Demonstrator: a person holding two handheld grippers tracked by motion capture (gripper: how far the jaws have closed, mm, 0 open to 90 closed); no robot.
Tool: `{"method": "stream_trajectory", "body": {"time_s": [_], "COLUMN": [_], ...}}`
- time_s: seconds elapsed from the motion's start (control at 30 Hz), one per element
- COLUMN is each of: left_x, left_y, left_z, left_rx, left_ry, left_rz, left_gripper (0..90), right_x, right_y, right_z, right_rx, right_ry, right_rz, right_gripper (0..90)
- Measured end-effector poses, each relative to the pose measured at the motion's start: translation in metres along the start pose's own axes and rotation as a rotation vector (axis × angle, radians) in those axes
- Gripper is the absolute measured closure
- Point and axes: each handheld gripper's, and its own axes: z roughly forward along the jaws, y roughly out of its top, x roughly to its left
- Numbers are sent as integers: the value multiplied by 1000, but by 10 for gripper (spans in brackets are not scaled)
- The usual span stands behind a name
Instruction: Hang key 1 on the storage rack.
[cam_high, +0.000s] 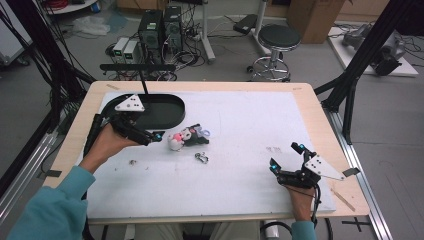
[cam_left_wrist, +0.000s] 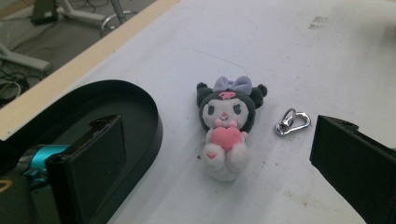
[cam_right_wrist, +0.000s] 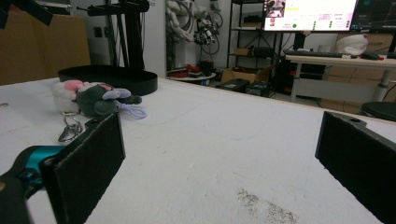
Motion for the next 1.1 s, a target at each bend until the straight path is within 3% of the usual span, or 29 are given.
{"method": "stream_trajectory", "body": {"time_s": [0.33, 0.63, 0.73, 0.83, 1.1], "left_x": [1, 1, 1, 2, 2], "left_y": [15, 14, 14, 10, 5], "left_z": [30, 54, 59, 69, 82], "left_rx": [104, 202, 215, 268, 333], "left_ry": [-31, -40, -41, -44, -52], "left_rz": [3, 1, -3, 3, 5], "left_gripper": [44, 44, 44, 44, 44], "right_x": [0, 0, 0, 0, 0], "right_y": [0, 0, 0, 0, 0], "right_z": [0, 0, 0, 0, 0], "right_rx": [2, -1, -1, -1, -1], "right_ry": [1, 0, 0, 0, 0], "right_rz": [5, 1, 2, 2, 2], "right_gripper": [6, 6, 6, 6, 6]}}
